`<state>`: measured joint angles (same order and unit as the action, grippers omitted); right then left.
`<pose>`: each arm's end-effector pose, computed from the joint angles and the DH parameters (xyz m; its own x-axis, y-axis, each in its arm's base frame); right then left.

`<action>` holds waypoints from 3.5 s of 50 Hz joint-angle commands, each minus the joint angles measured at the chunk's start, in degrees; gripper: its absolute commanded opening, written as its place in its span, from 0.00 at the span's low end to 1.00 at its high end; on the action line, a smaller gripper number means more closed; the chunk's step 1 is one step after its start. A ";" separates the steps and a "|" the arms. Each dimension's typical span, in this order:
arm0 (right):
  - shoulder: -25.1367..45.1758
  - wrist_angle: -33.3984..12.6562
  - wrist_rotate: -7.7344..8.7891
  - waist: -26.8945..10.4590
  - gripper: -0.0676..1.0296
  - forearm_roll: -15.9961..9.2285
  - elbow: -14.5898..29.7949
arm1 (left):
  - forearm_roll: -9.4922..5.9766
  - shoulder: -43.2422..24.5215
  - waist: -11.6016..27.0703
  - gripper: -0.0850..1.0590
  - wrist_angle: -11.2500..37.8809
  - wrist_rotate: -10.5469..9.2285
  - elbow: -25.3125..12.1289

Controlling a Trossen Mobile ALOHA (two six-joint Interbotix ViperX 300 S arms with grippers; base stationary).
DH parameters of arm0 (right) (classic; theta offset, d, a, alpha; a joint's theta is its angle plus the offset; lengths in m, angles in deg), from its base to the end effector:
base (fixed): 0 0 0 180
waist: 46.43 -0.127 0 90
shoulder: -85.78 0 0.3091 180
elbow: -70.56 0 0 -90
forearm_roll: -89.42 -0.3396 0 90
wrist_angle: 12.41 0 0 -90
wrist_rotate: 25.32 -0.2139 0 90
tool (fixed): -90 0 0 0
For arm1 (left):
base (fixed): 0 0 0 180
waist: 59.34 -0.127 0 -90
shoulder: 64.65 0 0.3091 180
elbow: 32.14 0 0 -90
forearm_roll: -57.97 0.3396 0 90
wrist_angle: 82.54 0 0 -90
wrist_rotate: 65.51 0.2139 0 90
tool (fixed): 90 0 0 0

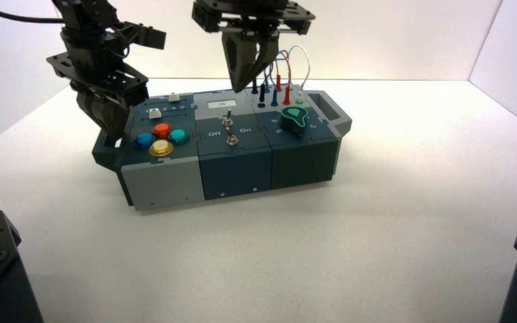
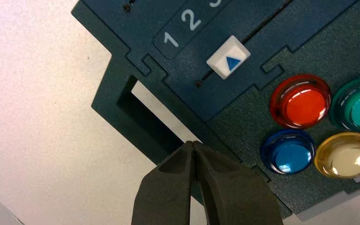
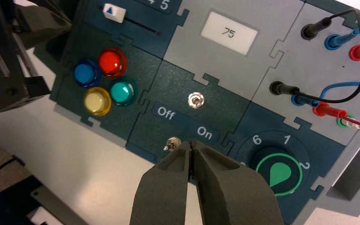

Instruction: Flip the top switch off with the right gripper.

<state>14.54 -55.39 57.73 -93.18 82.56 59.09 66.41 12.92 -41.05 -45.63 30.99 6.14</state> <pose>0.2992 0.3434 0.0448 0.1403 0.2680 -0.9532 -0.5901 0.7957 0.1368 0.2827 -0.0736 -0.0468 0.0719 0.0691 -0.9950 0.5181 0.8499 0.0964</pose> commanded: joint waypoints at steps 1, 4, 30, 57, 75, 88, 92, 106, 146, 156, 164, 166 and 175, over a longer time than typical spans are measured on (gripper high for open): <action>1.05 0.79 0.09 0.26 0.04 0.44 1.05 | 0.18 -0.35 -0.62 0.05 -0.53 0.09 -0.70; 1.85 0.70 0.09 0.18 0.04 0.44 1.49 | 0.18 -0.53 -0.62 0.05 -0.88 0.00 -0.79; 4.31 0.97 0.09 0.26 0.04 0.53 4.04 | 0.18 -2.20 -0.62 0.05 -2.72 0.35 -0.79; 6.94 1.41 0.00 0.70 0.04 1.41 4.75 | 0.18 -1.93 -0.53 0.05 -2.90 0.35 -0.79; 7.21 1.41 0.00 3.16 0.04 2.37 4.92 | 0.18 -1.85 -0.53 0.05 -2.99 0.35 -0.79; 8.44 1.23 0.00 3.16 0.04 2.20 6.33 | 0.09 -1.76 -0.53 0.05 -2.99 0.26 -0.88; 8.70 1.14 0.00 2.99 0.04 2.11 6.86 | 0.09 -1.76 -0.53 0.05 -3.08 0.26 -0.88; 8.96 0.35 0.00 2.90 0.04 1.49 8.44 | 0.09 -1.76 -0.62 0.05 -3.08 0.26 -0.88; 9.40 0.18 -0.44 1.58 0.04 0.09 7.82 | 0.00 -1.49 -0.62 0.05 -3.08 0.26 -0.97; 9.40 0.18 -0.44 1.05 0.04 -0.35 7.38 | 0.00 -1.58 -0.62 0.05 -2.99 0.26 -0.88; 9.40 0.09 -0.53 0.26 0.04 -0.53 7.29 | 0.00 -1.58 -0.53 0.05 -2.99 0.18 -0.88; 9.40 0.18 -0.53 0.18 0.04 -0.62 7.21 | 0.00 -1.49 -0.53 0.05 -2.99 0.26 -0.88; 9.05 0.09 -0.62 -0.88 0.04 -1.93 7.56 | 0.00 -1.58 -0.53 0.05 -2.99 0.18 -0.88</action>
<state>24.99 -55.47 57.38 -91.51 82.12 65.68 66.59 11.69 -41.32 -47.74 31.17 5.53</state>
